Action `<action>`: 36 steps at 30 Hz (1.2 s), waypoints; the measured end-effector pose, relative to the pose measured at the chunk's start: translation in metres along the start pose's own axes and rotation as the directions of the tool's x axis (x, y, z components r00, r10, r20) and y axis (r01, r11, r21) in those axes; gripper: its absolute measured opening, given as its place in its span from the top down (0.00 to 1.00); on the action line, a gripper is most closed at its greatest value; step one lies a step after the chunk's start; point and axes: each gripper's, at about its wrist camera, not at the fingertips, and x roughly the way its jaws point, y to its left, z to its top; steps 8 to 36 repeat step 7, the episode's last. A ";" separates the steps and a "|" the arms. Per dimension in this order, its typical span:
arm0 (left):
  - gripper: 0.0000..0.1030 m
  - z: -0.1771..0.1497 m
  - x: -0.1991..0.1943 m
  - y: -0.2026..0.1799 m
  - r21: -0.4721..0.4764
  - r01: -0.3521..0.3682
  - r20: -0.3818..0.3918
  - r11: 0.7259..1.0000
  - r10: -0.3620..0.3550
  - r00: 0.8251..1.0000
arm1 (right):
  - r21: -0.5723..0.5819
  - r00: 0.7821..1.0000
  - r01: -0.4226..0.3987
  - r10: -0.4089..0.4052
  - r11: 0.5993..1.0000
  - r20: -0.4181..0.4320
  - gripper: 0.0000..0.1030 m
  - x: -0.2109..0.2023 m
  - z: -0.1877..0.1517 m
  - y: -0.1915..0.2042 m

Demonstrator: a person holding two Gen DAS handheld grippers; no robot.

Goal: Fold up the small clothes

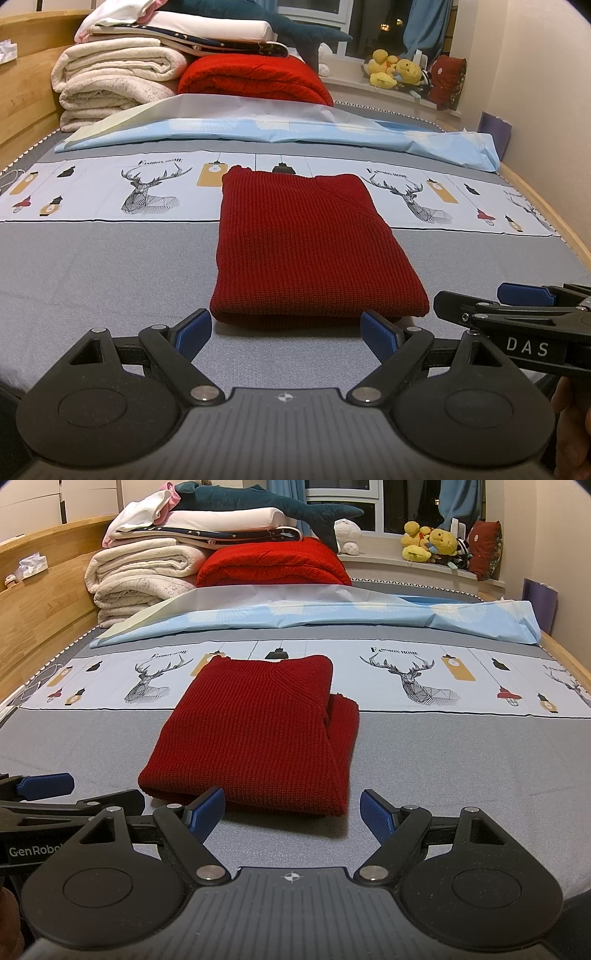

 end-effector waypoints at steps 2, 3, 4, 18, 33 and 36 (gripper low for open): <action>0.12 0.000 0.000 0.000 0.000 0.000 0.000 1.000 0.000 1.000 | 0.000 1.000 0.001 -0.001 1.000 0.000 0.21 0.000 0.000 0.000; 0.12 0.000 0.000 0.000 0.000 0.000 0.000 1.000 0.000 1.000 | -0.001 1.000 0.001 -0.001 1.000 0.000 0.21 0.000 0.000 0.000; 0.12 0.000 0.000 0.000 0.000 0.000 0.000 1.000 0.000 1.000 | 0.000 1.000 0.001 -0.001 1.000 0.000 0.21 0.000 0.000 0.000; 0.12 -0.001 0.001 -0.001 -0.003 -0.002 -0.002 1.000 0.002 1.000 | 0.000 1.000 0.001 -0.001 1.000 0.000 0.21 0.000 0.000 0.000; 0.12 -0.001 0.001 -0.001 -0.003 -0.002 -0.002 1.000 0.002 1.000 | 0.000 1.000 0.001 -0.001 1.000 0.000 0.21 0.000 0.000 0.000; 0.12 -0.001 0.001 -0.001 -0.003 -0.002 -0.002 1.000 0.002 1.000 | 0.000 1.000 0.001 -0.001 1.000 0.000 0.21 0.000 0.000 0.000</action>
